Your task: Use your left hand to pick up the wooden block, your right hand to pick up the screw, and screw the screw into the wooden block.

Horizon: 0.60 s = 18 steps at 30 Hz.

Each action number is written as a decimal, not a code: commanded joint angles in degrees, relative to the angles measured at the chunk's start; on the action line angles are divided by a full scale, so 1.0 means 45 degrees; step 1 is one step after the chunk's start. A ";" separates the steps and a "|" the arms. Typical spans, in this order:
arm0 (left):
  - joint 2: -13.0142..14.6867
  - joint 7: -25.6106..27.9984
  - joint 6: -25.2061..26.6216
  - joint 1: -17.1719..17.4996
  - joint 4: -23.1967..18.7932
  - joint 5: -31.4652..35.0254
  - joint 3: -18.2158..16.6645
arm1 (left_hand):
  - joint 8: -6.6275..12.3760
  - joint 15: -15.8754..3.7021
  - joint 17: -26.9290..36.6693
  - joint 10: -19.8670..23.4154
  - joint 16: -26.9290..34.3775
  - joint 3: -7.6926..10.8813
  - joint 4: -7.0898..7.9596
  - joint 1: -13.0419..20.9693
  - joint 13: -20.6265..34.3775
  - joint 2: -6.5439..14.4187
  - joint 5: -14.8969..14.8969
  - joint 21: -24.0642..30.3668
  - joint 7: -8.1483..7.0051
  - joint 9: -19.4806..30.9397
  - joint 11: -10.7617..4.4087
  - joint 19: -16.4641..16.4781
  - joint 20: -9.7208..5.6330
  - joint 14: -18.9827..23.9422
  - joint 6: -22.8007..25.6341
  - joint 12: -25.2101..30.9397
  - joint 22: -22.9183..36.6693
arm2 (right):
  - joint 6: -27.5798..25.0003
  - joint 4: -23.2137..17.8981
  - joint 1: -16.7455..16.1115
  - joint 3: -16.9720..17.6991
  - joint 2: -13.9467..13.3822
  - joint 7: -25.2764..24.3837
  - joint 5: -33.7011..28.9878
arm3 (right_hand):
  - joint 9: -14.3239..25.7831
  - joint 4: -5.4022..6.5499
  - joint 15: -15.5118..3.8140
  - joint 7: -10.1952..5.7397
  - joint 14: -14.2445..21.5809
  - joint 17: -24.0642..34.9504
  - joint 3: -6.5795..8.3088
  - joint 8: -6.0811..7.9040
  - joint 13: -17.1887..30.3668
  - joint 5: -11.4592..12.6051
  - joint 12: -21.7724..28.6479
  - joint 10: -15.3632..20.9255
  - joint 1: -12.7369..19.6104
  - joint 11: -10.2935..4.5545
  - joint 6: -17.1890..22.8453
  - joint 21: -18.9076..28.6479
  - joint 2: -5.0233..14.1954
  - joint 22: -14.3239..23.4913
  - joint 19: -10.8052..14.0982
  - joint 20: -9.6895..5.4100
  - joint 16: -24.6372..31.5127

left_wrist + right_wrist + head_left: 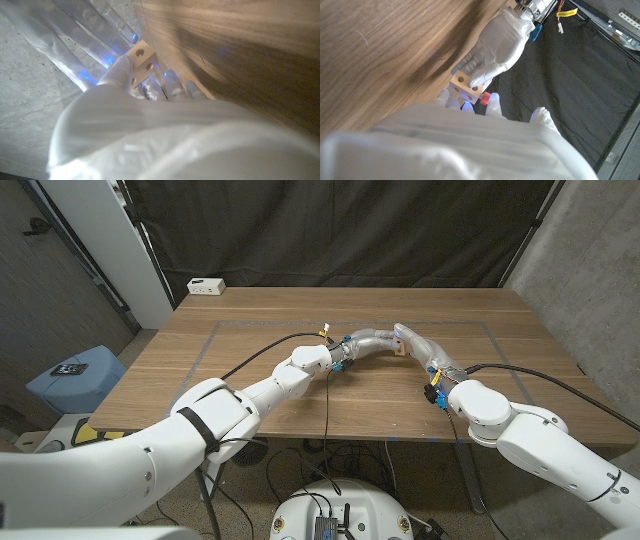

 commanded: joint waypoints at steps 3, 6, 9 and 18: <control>-0.0114 -0.0031 -0.0065 -0.0066 0.0213 0.0027 -0.0019 | 0.0074 -0.0827 0.0040 0.0110 0.0118 0.0005 0.0060 0.0049 0.0018 0.0127 0.0127 0.0057 -0.0020 0.0043 -0.0009 0.0112 0.0039 0.0116 0.0091 0.0047 0.0041 | 0.0044 -0.0117 -0.0147 0.0078 -0.0072 -0.0081 -0.0075 | 0.0037 0.0009 0.0079 0.0002 -0.2248 0.0043 0.0117 0.0018 0.0039 0.0131 0.0043 -0.1824 -0.0023 0.0004 0.0137 0.0079 0.0043 0.0037 -0.0034 -0.0019 0.0065; -0.0104 -0.0015 -0.0056 -0.0055 0.0176 0.0044 -0.0011 | 0.0078 -0.0840 0.0037 0.0109 0.0118 0.0005 0.0056 0.0052 0.0017 0.0120 0.0127 0.0057 -0.0010 0.0043 -0.0007 0.0112 0.0032 0.0120 0.0102 0.0047 0.0041 | -0.0022 -0.0182 -0.0269 0.0231 -0.0076 -0.0195 -0.0008 | 0.0037 0.0006 0.0077 0.0007 -0.2250 0.0042 0.0121 0.0021 0.0039 0.0132 0.0043 -0.1823 -0.0020 0.0000 0.0146 0.0078 0.0043 0.0037 -0.0035 -0.0010 0.0064; -0.0119 -0.0005 -0.0073 -0.0064 0.0192 0.0054 -0.0007 | 0.0076 -0.0820 0.0043 0.0105 0.0118 0.0000 0.0063 0.0046 0.0018 0.0127 0.0125 0.0058 -0.0013 0.0043 0.0001 0.0115 0.0043 0.0107 0.0097 0.0046 0.0041 | 0.0057 -0.0181 -0.0383 0.0349 -0.0148 -0.0201 -0.0039 | 0.0037 0.0004 0.0077 0.0006 -0.2249 0.0041 0.0125 0.0026 0.0039 0.0132 0.0042 -0.1824 -0.0018 0.0010 0.0164 0.0077 0.0044 0.0037 -0.0038 -0.0011 0.0064; -0.0156 -0.0013 -0.0104 -0.0104 0.0236 0.0088 0.0014 | 0.0073 -0.0812 0.0041 0.0109 0.0120 0.0002 0.0057 0.0055 0.0017 0.0124 0.0125 0.0055 -0.0016 0.0043 0.0005 0.0108 0.0051 0.0112 0.0090 0.0049 0.0041 | 0.0085 -0.0164 -0.0579 0.0662 -0.0199 -0.0258 0.0013 | 0.0038 -0.0008 0.0093 0.0055 -0.2205 0.0036 0.0136 0.0038 0.0039 0.0131 0.0075 -0.1734 -0.0013 0.0080 0.0212 0.0081 0.0031 0.0037 -0.0029 -0.0009 0.0079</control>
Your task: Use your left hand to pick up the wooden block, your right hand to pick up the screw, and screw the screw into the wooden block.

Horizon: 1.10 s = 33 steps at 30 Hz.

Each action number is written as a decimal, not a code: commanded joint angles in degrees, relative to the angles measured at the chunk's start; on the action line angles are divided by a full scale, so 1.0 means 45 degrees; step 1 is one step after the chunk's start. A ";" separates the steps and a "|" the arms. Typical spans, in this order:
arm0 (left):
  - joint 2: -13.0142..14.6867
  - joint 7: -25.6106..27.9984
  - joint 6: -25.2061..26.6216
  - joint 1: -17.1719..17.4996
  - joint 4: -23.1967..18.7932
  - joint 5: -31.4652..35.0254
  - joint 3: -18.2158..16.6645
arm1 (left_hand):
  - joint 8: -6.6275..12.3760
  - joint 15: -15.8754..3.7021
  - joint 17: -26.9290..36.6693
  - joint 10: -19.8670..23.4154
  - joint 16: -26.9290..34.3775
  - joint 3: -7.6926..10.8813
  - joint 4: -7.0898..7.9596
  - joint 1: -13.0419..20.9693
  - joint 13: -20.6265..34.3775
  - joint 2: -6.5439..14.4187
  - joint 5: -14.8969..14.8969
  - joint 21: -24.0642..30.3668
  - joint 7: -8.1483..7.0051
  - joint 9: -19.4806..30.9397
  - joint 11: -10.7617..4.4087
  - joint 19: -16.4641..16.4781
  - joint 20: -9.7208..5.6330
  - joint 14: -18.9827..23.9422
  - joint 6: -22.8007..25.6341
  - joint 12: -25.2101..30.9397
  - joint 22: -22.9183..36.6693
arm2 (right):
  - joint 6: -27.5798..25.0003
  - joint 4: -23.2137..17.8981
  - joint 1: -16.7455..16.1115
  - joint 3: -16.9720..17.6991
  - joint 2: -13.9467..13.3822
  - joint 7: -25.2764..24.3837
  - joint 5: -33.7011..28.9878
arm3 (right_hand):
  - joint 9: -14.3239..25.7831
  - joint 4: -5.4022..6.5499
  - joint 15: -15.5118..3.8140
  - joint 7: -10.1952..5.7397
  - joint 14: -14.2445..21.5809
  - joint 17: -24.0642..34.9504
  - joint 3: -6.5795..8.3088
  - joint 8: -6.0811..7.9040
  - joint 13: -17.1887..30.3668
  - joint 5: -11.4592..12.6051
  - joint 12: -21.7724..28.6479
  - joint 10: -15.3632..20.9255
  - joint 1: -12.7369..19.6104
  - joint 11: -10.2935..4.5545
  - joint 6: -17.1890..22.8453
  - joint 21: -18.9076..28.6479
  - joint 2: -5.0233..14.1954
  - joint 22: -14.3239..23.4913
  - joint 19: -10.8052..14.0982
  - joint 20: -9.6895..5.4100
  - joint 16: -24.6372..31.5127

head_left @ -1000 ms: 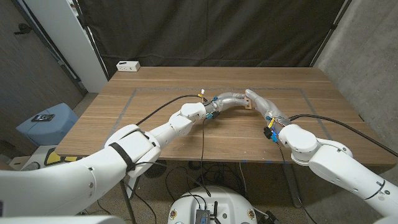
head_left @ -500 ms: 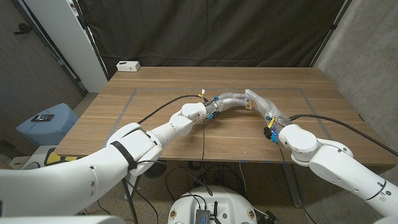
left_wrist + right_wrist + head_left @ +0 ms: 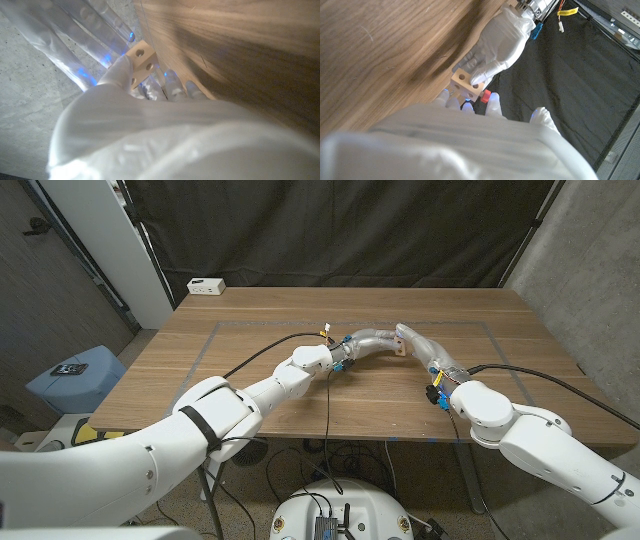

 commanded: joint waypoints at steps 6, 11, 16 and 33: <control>0.0033 0.0055 0.0091 -0.0002 -0.0188 0.0074 0.0043 | 0.0091 -0.0830 0.0041 0.0121 0.0121 0.0001 0.0067 0.0044 0.0032 0.0122 0.0081 0.0055 0.0004 0.0049 0.0005 0.0109 0.0051 0.0114 0.0085 0.0051 0.0041 | 0.0198 0.0125 -0.0267 0.0497 -0.0159 -0.0105 0.0007 | 0.0038 0.0021 0.0090 0.0019 -0.2205 0.0033 0.0106 0.0039 0.0039 0.0130 0.0077 -0.1721 -0.0012 0.0087 0.0157 0.0085 0.0021 0.0036 -0.0017 -0.0014 0.0077; 0.0067 0.0041 0.0161 -0.0002 -0.0278 0.0089 0.0068 | 0.0089 -0.0829 0.0040 0.0121 0.0123 0.0002 0.0059 0.0052 0.0032 0.0118 0.0081 0.0054 0.0009 0.0049 -0.0006 0.0107 0.0056 0.0119 0.0080 0.0051 0.0041 | 0.0124 0.0248 -0.0219 0.0593 -0.0162 -0.0056 0.0071 | 0.0036 0.0013 0.0088 0.0063 -0.2212 0.0032 0.0113 -0.0018 0.0039 0.0129 0.0071 -0.1726 -0.0012 0.0065 0.0028 0.0086 0.0011 0.0036 -0.0010 -0.0017 0.0072; 0.0076 0.0045 0.0206 -0.0008 -0.0308 0.0093 0.0079 | 0.0092 -0.0818 0.0041 0.0116 0.0127 0.0000 0.0069 0.0042 0.0032 0.0123 0.0081 0.0054 -0.0006 0.0049 0.0013 0.0107 0.0051 0.0128 0.0089 0.0050 0.0041 | 0.0253 0.0558 -0.0001 0.0543 -0.0208 0.0230 0.0054 | 0.0034 0.0011 0.0113 0.0083 -0.2226 0.0031 0.0117 -0.0041 0.0039 0.0128 0.0058 -0.1754 -0.0014 0.0047 -0.0031 0.0081 0.0007 0.0036 -0.0022 -0.0012 0.0066; -0.0059 0.0000 0.0191 -0.0164 0.0049 0.0086 0.0096 | 0.0088 -0.0847 0.0046 0.0118 0.0130 -0.0004 0.0072 0.0041 0.0031 0.0127 0.0080 0.0054 -0.0005 0.0050 0.0010 0.0106 0.0055 0.0119 0.0079 0.0052 0.0042 | 0.0426 0.1112 0.0565 0.0310 -0.0169 0.0678 0.0062 | 0.0026 0.0018 0.0117 -0.0079 -0.2303 0.0039 0.0116 -0.0137 0.0040 0.0124 0.0014 -0.1873 -0.0056 -0.0035 -0.0355 0.0062 -0.0025 0.0036 -0.0077 0.0019 0.0044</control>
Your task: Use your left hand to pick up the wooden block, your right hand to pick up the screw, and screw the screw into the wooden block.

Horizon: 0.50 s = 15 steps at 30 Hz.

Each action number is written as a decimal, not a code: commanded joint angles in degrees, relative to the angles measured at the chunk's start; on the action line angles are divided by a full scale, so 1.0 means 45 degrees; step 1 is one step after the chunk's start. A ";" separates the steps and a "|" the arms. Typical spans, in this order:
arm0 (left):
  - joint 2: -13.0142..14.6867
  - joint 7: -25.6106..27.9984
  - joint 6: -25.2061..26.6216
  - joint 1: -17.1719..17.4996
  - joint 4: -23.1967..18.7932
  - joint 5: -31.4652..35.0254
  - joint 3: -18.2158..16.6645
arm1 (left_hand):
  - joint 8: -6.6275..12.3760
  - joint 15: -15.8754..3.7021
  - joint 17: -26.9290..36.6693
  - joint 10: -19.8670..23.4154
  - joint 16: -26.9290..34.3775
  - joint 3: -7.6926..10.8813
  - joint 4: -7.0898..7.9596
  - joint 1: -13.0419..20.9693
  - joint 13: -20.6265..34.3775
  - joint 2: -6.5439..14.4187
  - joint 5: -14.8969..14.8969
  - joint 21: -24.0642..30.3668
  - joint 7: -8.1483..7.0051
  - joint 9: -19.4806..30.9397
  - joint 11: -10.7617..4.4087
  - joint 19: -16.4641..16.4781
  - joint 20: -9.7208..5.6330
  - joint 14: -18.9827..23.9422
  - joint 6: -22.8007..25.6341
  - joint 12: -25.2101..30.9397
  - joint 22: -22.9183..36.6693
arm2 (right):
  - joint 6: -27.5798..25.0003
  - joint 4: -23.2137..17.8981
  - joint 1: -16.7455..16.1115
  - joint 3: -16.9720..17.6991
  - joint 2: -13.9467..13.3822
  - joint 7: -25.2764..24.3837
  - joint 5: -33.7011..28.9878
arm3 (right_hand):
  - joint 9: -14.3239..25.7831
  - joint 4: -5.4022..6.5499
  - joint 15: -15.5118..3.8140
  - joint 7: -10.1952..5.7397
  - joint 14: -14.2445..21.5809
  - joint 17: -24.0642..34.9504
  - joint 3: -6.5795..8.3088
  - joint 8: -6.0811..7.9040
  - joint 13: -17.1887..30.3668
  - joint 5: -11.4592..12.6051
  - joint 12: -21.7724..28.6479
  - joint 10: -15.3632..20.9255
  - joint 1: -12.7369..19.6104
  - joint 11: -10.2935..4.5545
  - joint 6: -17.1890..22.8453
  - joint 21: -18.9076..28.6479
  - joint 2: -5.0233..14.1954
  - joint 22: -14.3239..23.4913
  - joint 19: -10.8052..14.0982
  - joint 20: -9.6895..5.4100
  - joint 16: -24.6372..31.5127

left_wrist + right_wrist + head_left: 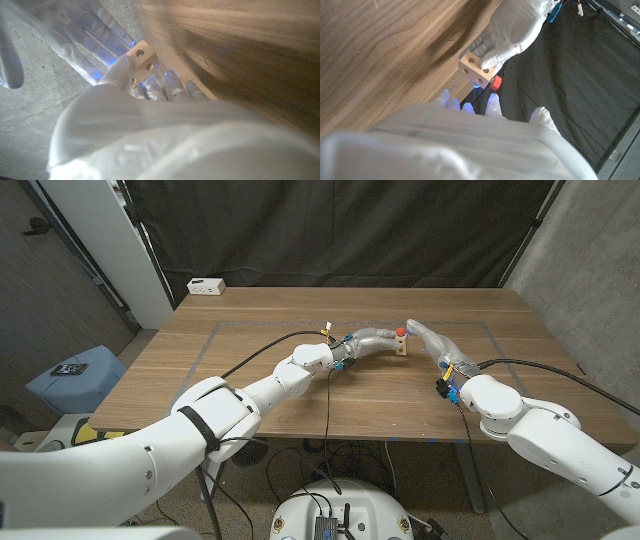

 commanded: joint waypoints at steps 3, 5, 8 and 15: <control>-0.0209 -0.0094 -0.0091 -0.0219 0.0531 0.0002 0.0021 | 0.0090 -0.0817 0.0043 0.0175 0.0131 -0.0003 0.0081 0.0023 0.0019 0.0124 0.0080 0.0057 -0.0023 0.0045 0.0006 0.0113 0.0055 0.0129 0.0104 0.0113 0.0041 | 0.0074 0.0407 0.0469 -0.0219 -0.0024 0.0434 0.0030 | 0.0023 0.0022 0.0114 -0.0070 -0.2317 0.0039 0.0112 -0.0028 0.0040 0.0123 0.0007 -0.1895 -0.0070 -0.0034 -0.0108 0.0056 -0.0034 0.0036 -0.0095 0.0021 0.0041; -0.0247 -0.0114 -0.0104 -0.0253 0.0617 -0.0005 0.0014 | 0.0091 -0.0818 0.0042 0.0171 0.0129 0.0000 0.0080 0.0026 0.0019 0.0128 0.0081 0.0054 0.0013 0.0045 0.0004 0.0107 0.0057 0.0127 0.0107 0.0112 0.0041 | 0.0116 0.0490 0.0573 -0.0300 -0.0011 0.0513 0.0011 | 0.0022 0.0024 0.0116 -0.0075 -0.2335 0.0041 0.0111 -0.0024 0.0040 0.0122 0.0000 -0.1914 -0.0077 -0.0030 -0.0109 0.0051 -0.0037 0.0036 -0.0109 0.0035 0.0035; -0.0315 -0.0121 -0.0159 -0.0316 0.0780 0.0004 0.0012 | 0.0091 -0.0813 0.0037 0.0176 0.0124 0.0001 0.0068 0.0035 0.0019 0.0116 0.0081 0.0058 0.0019 0.0045 0.0007 0.0117 0.0059 0.0123 0.0108 0.0115 0.0042 | 0.0182 0.0616 0.0736 -0.0422 -0.0014 0.0661 -0.0024 | 0.0022 0.0033 0.0125 -0.0099 -0.2353 0.0046 0.0104 -0.0027 0.0040 0.0121 -0.0014 -0.1956 -0.0097 -0.0055 -0.0139 0.0046 -0.0046 0.0036 -0.0126 0.0049 0.0032; -0.0412 -0.0128 -0.0227 -0.0409 0.1000 0.0025 0.0006 | 0.0091 -0.0820 0.0044 0.0166 0.0124 0.0004 0.0075 0.0036 0.0019 0.0135 0.0082 0.0055 0.0008 0.0045 0.0000 0.0108 0.0052 0.0104 0.0109 0.0111 0.0042 | 0.0233 0.0813 0.1024 -0.0615 0.0040 0.0832 -0.0023 | 0.0019 0.0063 0.0130 -0.0115 -0.2399 0.0060 0.0081 -0.0019 0.0040 0.0117 -0.0025 -0.2013 -0.0163 -0.0093 -0.0184 0.0035 -0.0068 0.0037 -0.0168 0.0080 0.0029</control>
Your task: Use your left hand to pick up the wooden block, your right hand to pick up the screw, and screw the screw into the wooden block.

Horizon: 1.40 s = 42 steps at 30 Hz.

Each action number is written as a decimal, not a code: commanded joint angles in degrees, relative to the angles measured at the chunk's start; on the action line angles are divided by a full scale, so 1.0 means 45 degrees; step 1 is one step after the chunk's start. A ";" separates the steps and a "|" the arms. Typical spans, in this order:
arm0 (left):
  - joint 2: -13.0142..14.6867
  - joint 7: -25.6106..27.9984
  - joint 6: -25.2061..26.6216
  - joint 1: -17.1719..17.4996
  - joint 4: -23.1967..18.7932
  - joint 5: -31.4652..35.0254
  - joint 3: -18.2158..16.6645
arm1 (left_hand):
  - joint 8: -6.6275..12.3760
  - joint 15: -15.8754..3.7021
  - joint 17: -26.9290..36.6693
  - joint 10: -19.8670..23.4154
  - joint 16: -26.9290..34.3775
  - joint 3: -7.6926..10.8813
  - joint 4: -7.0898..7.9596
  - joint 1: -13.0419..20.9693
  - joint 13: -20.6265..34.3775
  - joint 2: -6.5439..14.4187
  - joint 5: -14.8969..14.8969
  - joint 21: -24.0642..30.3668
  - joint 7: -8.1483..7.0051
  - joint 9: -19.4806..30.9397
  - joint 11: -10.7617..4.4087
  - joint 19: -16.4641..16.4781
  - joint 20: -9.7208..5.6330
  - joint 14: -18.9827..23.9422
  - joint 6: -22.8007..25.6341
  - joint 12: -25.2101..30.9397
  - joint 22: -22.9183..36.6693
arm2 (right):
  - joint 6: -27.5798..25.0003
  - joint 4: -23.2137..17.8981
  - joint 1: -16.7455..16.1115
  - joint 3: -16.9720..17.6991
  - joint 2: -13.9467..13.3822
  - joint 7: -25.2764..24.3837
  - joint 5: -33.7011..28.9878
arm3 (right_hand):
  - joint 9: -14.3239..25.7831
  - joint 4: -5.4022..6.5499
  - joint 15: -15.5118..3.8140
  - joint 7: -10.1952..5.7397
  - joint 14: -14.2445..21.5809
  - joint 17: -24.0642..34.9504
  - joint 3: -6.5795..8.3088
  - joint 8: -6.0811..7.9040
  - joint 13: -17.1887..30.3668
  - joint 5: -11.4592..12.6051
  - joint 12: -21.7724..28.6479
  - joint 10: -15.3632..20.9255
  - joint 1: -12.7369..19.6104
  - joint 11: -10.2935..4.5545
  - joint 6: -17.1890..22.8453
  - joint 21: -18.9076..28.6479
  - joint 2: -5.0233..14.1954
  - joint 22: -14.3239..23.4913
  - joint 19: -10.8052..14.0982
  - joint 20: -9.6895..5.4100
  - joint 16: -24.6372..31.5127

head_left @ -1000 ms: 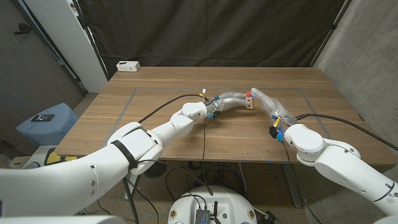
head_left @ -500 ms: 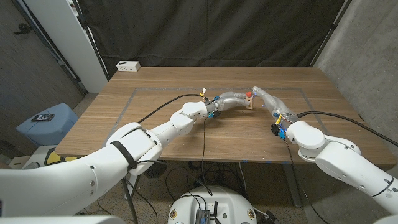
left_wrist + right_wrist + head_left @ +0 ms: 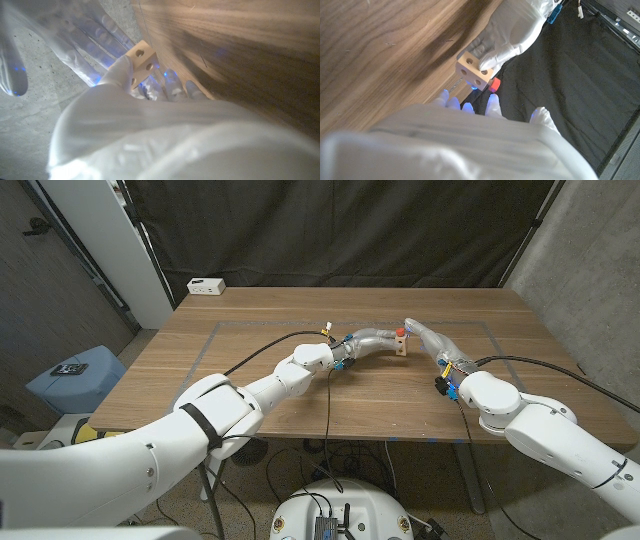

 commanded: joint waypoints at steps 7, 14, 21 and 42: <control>-0.0203 -0.0052 -0.0162 -0.0197 0.0470 0.0041 -0.0009 | 0.0108 -0.0833 0.0038 0.0141 0.0039 0.0018 0.0026 0.0062 0.0029 0.0110 0.0086 0.0057 -0.0049 0.0052 -0.0041 0.0113 0.0047 0.0114 0.0140 0.0068 0.0042 | 0.0166 0.0355 0.0474 -0.0349 0.0084 0.0283 -0.0009 | 0.0019 0.0082 0.0054 -0.0054 -0.2469 0.0035 0.0072 -0.0005 0.0040 0.0118 -0.0019 -0.2021 -0.0129 -0.0104 -0.0104 0.0038 -0.0003 0.0038 -0.0103 -0.0003 0.0038; -0.0177 -0.0061 -0.0168 -0.0145 0.0375 0.0049 -0.0008 | 0.0106 -0.0823 0.0040 0.0128 0.0043 0.0019 0.0030 0.0062 0.0029 0.0118 0.0086 0.0053 -0.0021 0.0052 -0.0018 0.0105 0.0062 0.0116 0.0136 0.0064 0.0042 | 0.0229 0.0292 0.0381 -0.0335 0.0033 0.0227 -0.0041 | 0.0018 0.0089 0.0058 -0.0055 -0.2472 0.0036 0.0074 0.0010 0.0040 0.0123 -0.0012 -0.2026 -0.0147 -0.0097 -0.0111 0.0043 -0.0005 0.0038 -0.0105 -0.0001 0.0042; 0.0074 -0.0028 -0.0025 0.0099 -0.0253 0.0073 0.0014 | 0.0105 -0.0823 0.0035 0.0122 0.0037 0.0017 0.0034 0.0051 0.0028 0.0107 0.0085 0.0055 -0.0013 0.0052 -0.0043 0.0108 0.0051 0.0115 0.0134 0.0062 0.0042 | 0.0317 0.0213 0.0227 -0.0280 0.0045 0.0087 -0.0066 | 0.0018 0.0089 0.0050 -0.0041 -0.2474 0.0033 0.0081 0.0020 0.0040 0.0128 -0.0003 -0.2020 -0.0153 -0.0089 -0.0121 0.0045 -0.0004 0.0038 -0.0111 0.0005 0.0044; 0.0625 0.0246 0.0581 0.0595 -0.1703 0.0073 0.0126 | 0.0098 -0.0826 0.0038 0.0132 0.0042 0.0014 0.0037 0.0049 0.0027 0.0111 0.0084 0.0053 -0.0032 0.0053 -0.0033 0.0105 0.0054 0.0111 0.0114 0.0067 0.0042 | 0.0360 0.0082 -0.0056 0.0143 -0.0156 0.0000 -0.0073 | 0.0019 0.0081 0.0058 -0.0012 -0.2468 0.0023 0.0102 0.0002 0.0039 0.0139 0.0010 -0.2022 -0.0157 -0.0086 -0.0241 0.0051 -0.0009 0.0038 -0.0123 0.0014 0.0048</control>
